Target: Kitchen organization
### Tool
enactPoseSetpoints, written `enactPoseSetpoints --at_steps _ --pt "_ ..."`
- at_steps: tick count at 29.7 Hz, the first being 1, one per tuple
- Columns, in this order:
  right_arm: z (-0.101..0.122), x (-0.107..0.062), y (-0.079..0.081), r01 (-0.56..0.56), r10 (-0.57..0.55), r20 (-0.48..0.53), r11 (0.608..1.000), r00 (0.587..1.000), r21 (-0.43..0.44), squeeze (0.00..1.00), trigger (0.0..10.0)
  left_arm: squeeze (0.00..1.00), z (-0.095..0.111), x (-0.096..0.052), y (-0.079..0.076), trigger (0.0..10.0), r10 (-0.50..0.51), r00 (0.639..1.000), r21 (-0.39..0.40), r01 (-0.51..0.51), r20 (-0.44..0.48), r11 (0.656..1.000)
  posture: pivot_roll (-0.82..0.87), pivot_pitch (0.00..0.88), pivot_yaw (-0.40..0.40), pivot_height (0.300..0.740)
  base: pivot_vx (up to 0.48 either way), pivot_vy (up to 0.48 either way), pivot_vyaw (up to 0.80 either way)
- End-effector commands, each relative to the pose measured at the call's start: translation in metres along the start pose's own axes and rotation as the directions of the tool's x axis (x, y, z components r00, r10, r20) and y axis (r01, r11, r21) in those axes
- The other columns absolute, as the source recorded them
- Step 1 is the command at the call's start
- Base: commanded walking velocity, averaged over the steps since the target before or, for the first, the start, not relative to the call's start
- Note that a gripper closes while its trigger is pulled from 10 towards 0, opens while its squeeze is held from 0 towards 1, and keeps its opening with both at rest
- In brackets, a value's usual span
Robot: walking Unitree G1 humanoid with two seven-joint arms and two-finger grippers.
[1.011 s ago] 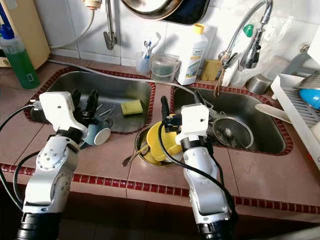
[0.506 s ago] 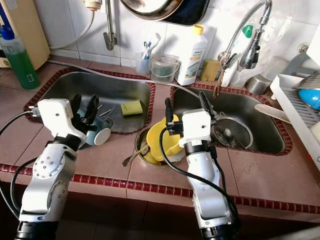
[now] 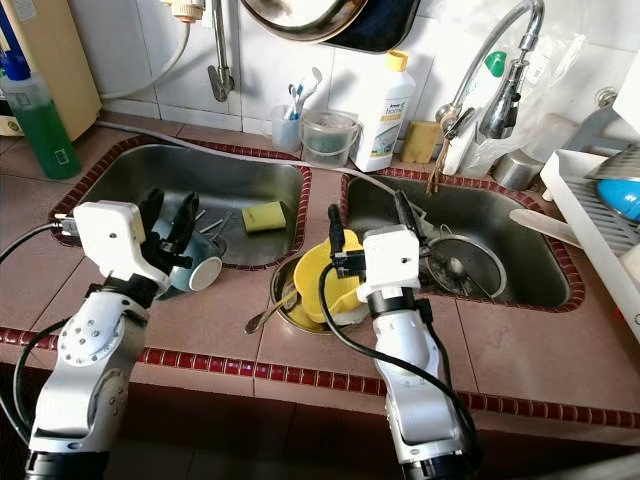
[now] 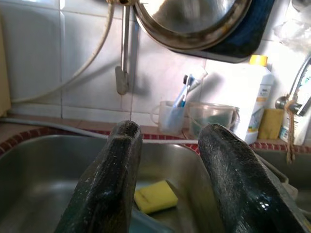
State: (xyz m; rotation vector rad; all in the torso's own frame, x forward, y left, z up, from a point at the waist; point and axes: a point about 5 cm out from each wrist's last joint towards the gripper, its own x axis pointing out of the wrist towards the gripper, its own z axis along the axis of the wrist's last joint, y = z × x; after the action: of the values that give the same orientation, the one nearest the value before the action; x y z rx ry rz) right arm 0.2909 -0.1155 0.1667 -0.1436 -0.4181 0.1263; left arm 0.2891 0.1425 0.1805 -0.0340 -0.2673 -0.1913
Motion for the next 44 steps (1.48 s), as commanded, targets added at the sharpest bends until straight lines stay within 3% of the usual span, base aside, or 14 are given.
enactPoseSetpoints --at_steps 1,19,22,33,41,44 --pt "-0.001 0.001 -0.003 0.003 -0.003 -0.003 1.0 1.0 -0.004 0.0 10.0 0.0 0.005 0.001 -0.004 10.0 -0.013 1.0 0.016 0.012 0.019 1.0 -0.07 0.0 -0.081 0.74 0.0 0.0 0.0" --pt "0.0 0.004 -0.003 -0.002 0.002 -0.004 1.0 1.0 -0.001 0.0 10.0 0.0 0.008 0.003 -0.002 10.0 0.002 1.0 -0.01 -0.001 0.028 1.0 -0.07 0.0 -0.088 0.74 0.0 -0.452 0.0" --pt "0.0 0.004 -0.003 -0.005 0.005 -0.004 1.0 1.0 -0.001 0.0 10.0 0.0 0.01 0.004 -0.002 10.0 0.01 0.999 -0.054 -0.008 0.042 0.998 -0.07 0.0 -0.088 0.74 0.0 0.0 0.0" --pt "-0.002 -0.001 -0.003 -0.012 0.012 -0.016 1.0 1.0 0.001 0.0 10.0 0.0 0.008 0.001 -0.002 10.0 -0.001 1.0 -0.02 0.002 0.025 1.0 -0.08 0.0 -0.085 0.74 0.0 0.0 0.0" --pt "-0.004 -0.005 -0.003 -0.014 0.014 -0.037 1.0 0.999 0.004 0.0 10.0 0.0 0.007 -0.005 -0.007 10.0 -0.09 0.996 0.006 0.09 -0.004 0.996 -0.08 0.0 -0.084 0.74 0.0 0.0 0.0" --pt "-0.006 -0.007 -0.003 -0.009 0.01 -0.047 1.0 0.999 0.005 0.0 10.0 0.0 0.003 -0.011 -0.015 10.0 -0.149 0.988 0.001 0.149 -0.034 0.989 -0.08 0.01 -0.081 0.74 0.0 0.0 0.0"
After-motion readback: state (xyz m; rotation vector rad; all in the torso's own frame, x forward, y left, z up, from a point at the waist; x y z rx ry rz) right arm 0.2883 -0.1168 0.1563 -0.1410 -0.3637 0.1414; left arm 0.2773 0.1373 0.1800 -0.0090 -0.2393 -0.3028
